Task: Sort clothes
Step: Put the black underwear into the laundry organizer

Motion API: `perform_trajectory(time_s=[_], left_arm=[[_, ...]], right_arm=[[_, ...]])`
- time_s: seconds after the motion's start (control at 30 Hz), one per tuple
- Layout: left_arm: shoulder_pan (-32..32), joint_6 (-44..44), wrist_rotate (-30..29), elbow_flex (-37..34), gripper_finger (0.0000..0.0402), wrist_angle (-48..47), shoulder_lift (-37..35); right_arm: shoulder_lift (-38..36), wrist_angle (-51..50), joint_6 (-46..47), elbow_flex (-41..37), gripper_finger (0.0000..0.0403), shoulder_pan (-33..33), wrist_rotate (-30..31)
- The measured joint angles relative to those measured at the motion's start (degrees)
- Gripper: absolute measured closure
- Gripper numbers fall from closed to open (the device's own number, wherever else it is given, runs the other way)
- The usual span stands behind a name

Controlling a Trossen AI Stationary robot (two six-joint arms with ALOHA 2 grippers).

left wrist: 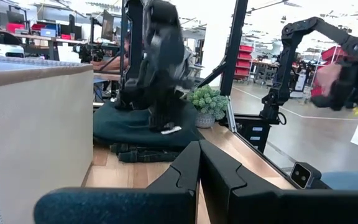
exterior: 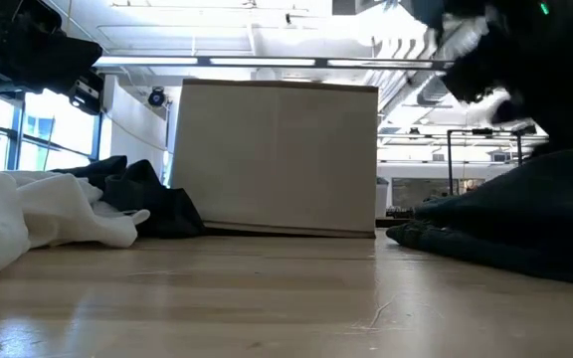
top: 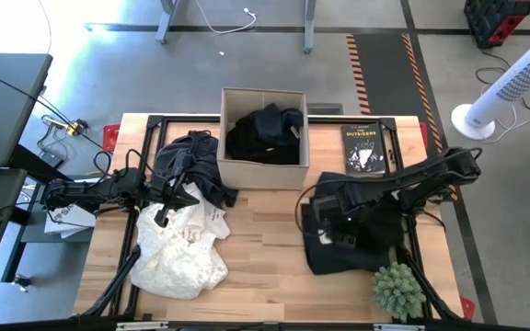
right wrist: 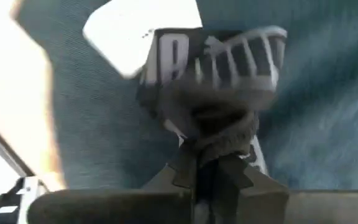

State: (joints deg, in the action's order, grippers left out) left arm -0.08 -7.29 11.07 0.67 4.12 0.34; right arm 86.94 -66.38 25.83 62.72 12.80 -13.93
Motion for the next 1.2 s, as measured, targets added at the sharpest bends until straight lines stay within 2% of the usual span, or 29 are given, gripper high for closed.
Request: perform_trajectory(time_s=[0.1,0.23,0.43,0.53,0.6,0.77,0.87,0.93,1.07,1.2], left_arm=[[0.0,0.0,0.0,0.0,0.0395,0.0,0.0],[0.0,0.0,0.0,0.0,0.0395,0.0,0.0],[0.0,0.0,0.1,0.0,0.0395,0.0,0.0],[0.0,0.0,0.1,0.0,0.0395,0.0,0.0],[0.0,0.0,0.1,0.0,0.0395,0.0,0.0],[0.0,0.0,0.1,0.0,0.0395,0.0,0.0],[0.0,0.0,0.1,0.0,0.0395,0.0,0.0],[0.0,0.0,0.1,0.0,0.0395,0.0,0.0],[0.0,0.0,0.1,0.0,0.0395,0.0,0.0],[0.0,0.0,0.1,0.0,0.0395,-0.1,0.0]], right_arm=[[0.0,-0.5,-3.7,7.8,0.0396,0.0,2.0],[0.0,-0.6,-10.6,19.7,0.0393,0.5,8.7],[0.0,5.2,-31.8,36.3,0.0393,0.7,22.8],[0.0,15.9,-46.1,42.0,0.0392,0.4,32.5],[0.0,26.7,-54.9,44.2,0.0392,-0.5,36.2],[0.0,53.2,-67.3,44.1,0.0391,-7.5,35.6],[0.5,61.9,-66.7,42.4,0.0391,-14.3,33.8],[1.5,62.4,-61.8,41.2,0.0391,-19.4,33.7],[4.4,50.2,-48.3,38.9,0.0378,-28.9,30.7],[8.7,39.1,-38.9,37.3,0.0326,-34.7,23.6]])
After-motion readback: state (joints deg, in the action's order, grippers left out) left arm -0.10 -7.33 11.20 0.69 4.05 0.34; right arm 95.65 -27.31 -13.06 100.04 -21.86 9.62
